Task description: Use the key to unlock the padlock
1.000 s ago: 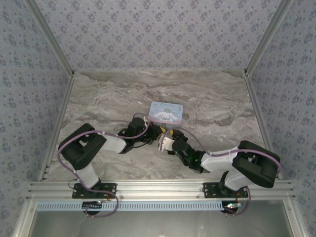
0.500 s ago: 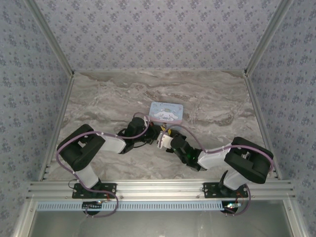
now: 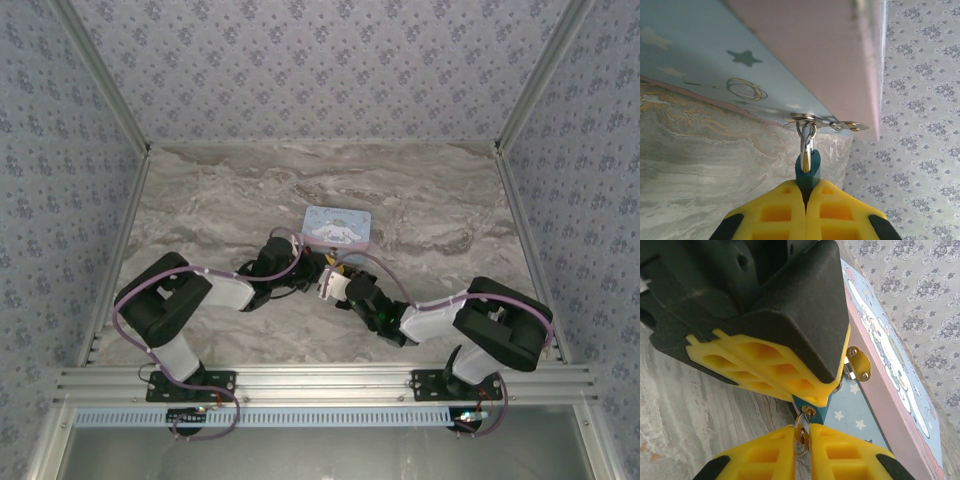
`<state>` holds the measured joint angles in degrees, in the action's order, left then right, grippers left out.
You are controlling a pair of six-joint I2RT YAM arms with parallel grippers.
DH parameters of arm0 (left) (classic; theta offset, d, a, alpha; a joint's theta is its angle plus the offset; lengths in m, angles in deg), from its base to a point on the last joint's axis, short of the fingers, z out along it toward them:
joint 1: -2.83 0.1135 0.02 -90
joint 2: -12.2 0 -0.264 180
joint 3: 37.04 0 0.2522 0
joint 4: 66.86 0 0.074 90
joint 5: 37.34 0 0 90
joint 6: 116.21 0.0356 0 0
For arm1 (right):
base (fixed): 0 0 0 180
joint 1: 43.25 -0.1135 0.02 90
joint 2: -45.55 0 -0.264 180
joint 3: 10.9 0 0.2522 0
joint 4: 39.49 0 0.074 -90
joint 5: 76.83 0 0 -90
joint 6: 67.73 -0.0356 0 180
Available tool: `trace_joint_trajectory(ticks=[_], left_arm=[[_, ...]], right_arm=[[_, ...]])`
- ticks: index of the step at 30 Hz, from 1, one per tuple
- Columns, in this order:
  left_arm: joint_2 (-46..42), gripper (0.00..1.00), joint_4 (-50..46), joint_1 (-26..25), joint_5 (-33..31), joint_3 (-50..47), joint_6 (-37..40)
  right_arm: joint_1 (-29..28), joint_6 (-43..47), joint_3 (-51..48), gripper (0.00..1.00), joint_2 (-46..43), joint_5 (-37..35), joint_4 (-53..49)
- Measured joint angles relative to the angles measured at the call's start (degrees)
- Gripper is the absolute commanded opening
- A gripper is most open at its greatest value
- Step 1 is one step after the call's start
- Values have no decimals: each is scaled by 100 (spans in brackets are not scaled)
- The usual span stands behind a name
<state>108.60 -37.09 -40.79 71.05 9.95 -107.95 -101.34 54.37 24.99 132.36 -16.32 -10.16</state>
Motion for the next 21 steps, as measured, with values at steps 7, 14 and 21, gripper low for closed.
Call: trace_joint_trajectory(ticks=[7, 14, 21], left_arm=[[-2, 0, 0, 0, -4, 0, 0], [-2, 0, 0, 0, -35, 0, 0], [-2, 0, 2, 0, -114, 0, 0]], right_arm=[[22, -109, 0, 15, 0, 33, 2], [63, -166, 4, 14, 0, 94, 7], [87, -236, 33, 6, 42, 146, 28]])
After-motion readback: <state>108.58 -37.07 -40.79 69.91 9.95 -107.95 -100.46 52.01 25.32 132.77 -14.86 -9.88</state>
